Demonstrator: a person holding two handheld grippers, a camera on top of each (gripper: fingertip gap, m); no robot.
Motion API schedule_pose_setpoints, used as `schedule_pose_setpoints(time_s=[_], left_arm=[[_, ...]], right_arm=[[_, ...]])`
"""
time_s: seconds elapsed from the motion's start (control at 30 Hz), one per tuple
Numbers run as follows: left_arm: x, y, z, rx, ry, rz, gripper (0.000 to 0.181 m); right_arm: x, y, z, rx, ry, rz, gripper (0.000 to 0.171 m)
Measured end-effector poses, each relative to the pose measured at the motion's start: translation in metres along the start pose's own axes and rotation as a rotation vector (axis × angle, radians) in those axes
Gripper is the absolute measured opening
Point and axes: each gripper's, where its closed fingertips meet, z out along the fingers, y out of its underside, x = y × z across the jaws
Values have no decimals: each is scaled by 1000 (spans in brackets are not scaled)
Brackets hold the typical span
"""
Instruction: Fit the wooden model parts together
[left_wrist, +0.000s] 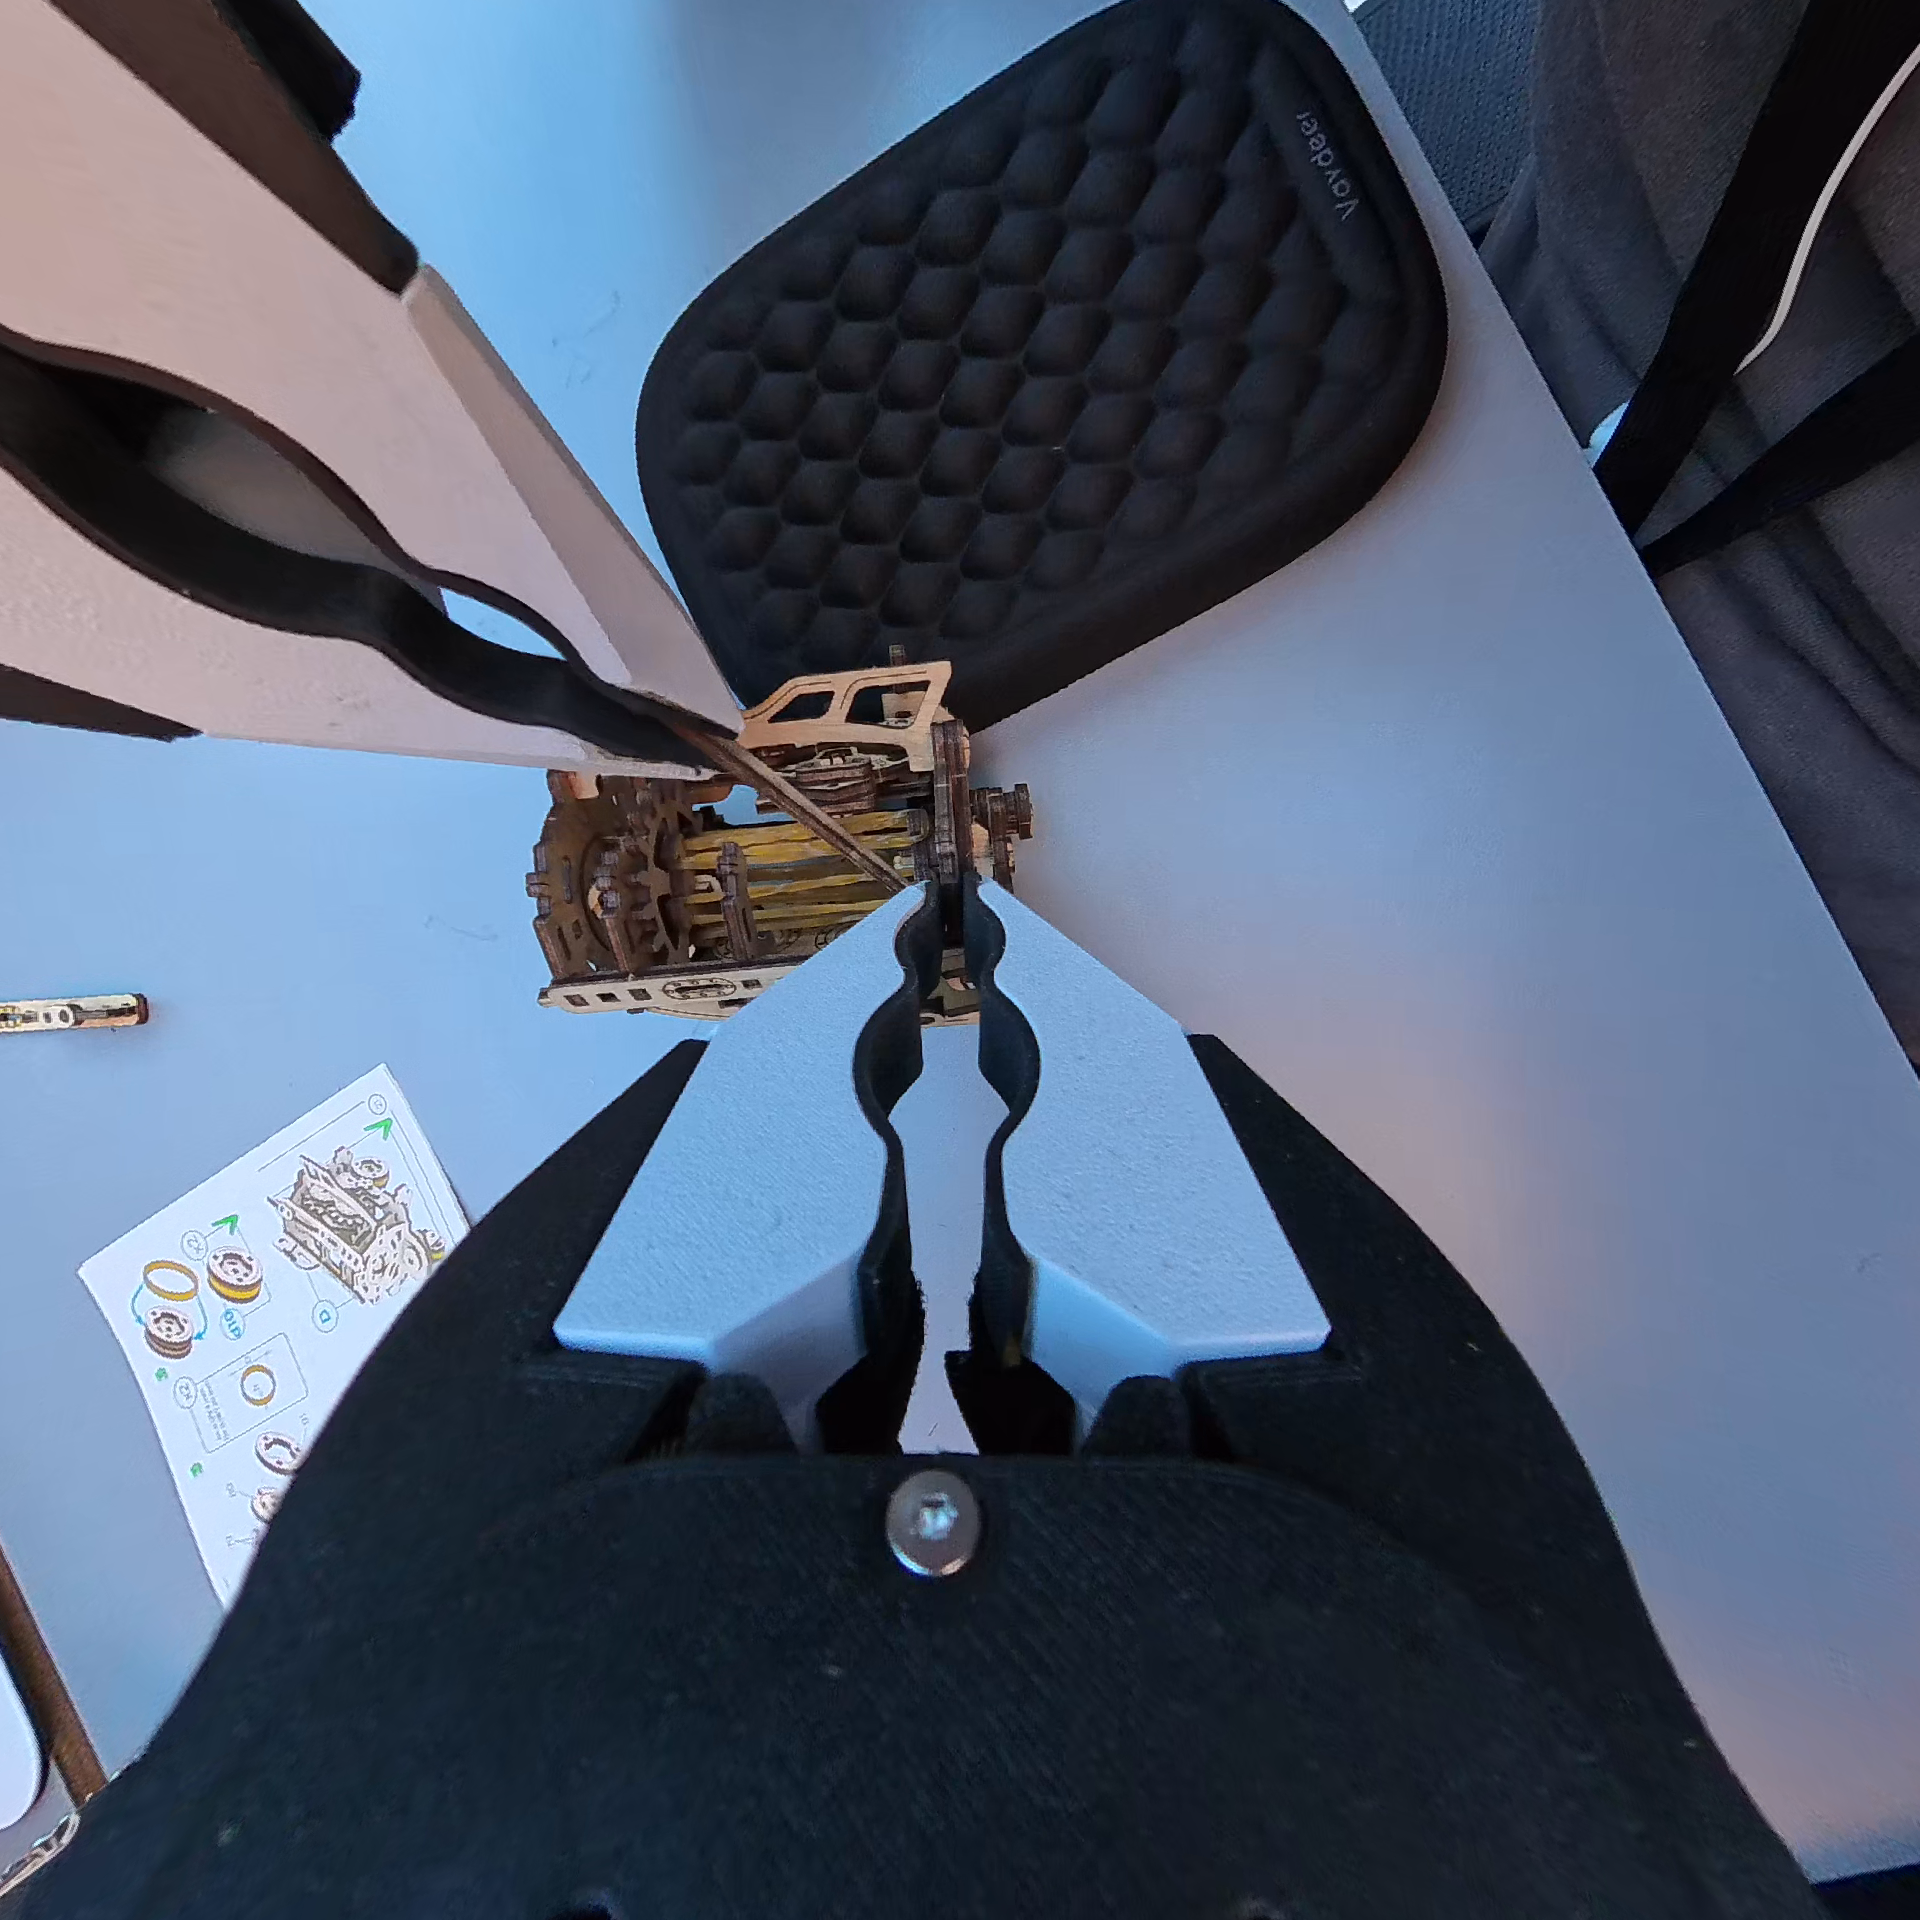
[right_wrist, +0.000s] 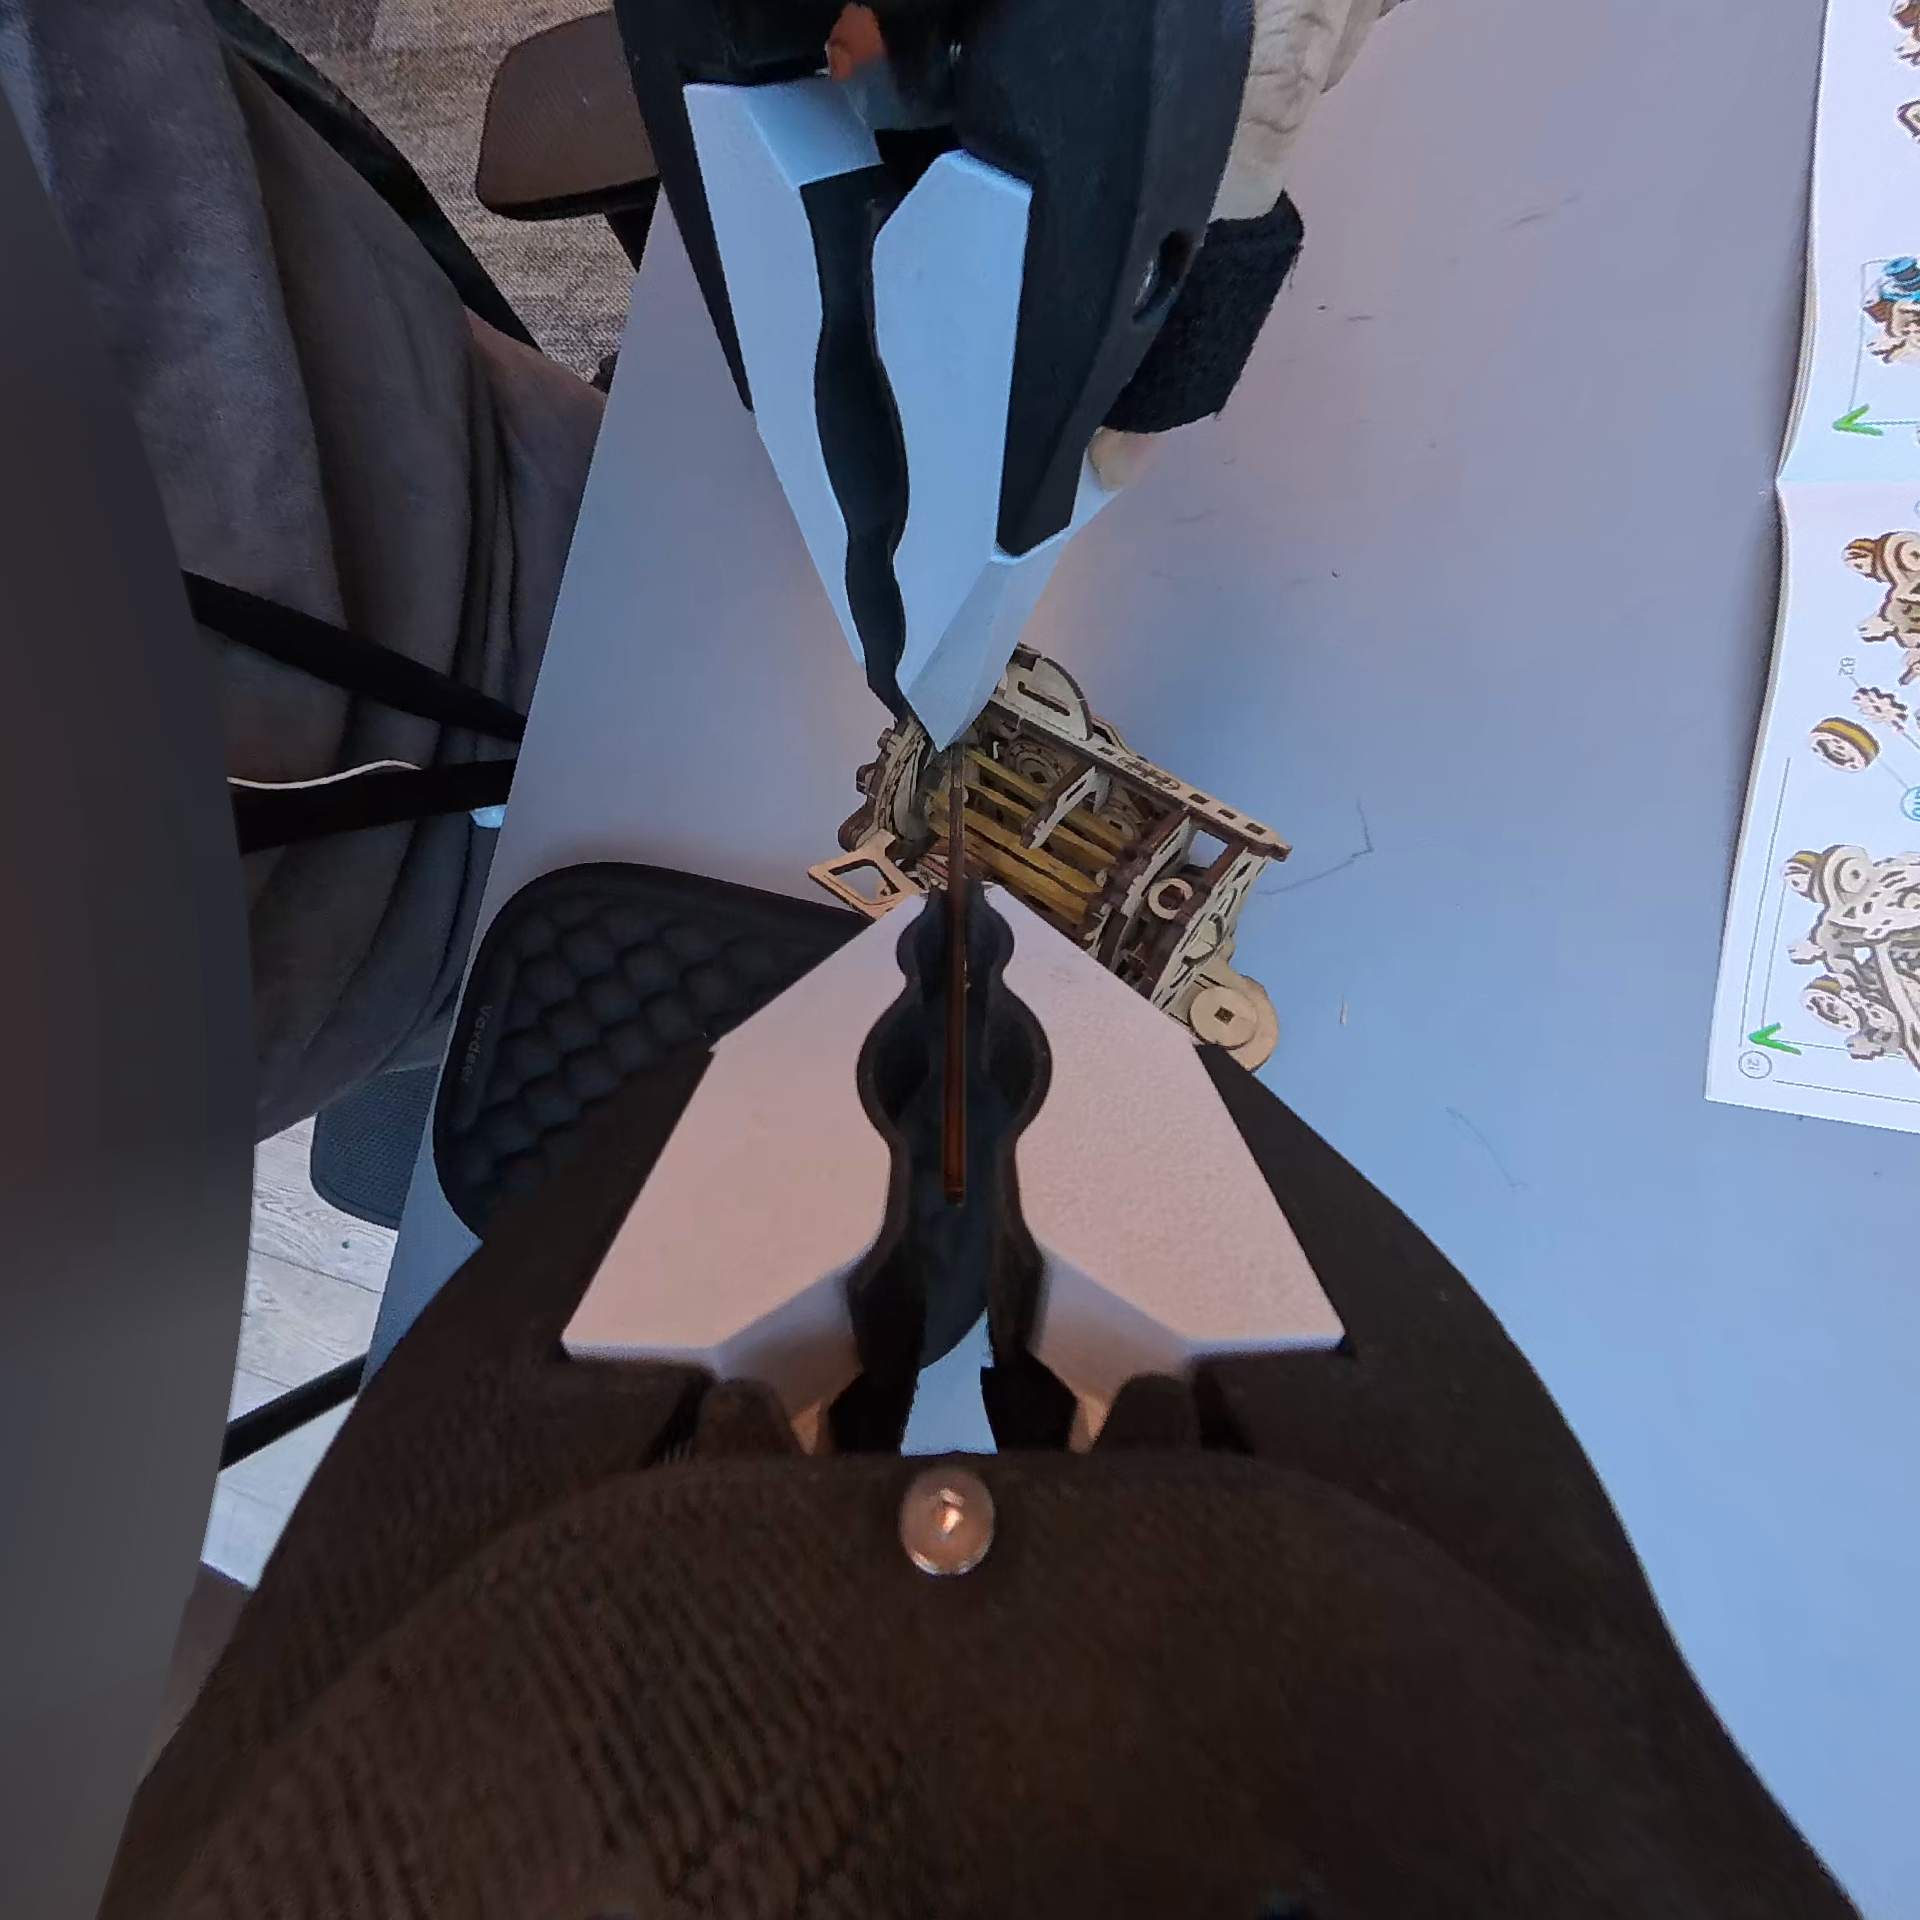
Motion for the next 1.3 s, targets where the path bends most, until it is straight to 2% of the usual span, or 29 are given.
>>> schedule_pose_setpoints(time_s=[0.6,0.97,1.2,1.3], left_arm=[[1,0,0,13,-13,-6,1],[-1,0,0,27,-23,-22,2],[-8,2,-3,60,-88,-75,17],[-7,-3,-7,128,-100,-124,24]], right_arm=[[2,7,6,-68,30,-23,1],[3,8,8,-168,44,-21,1],[5,7,5,-148,53,-10,1],[6,8,-1,-135,67,-1,1]])
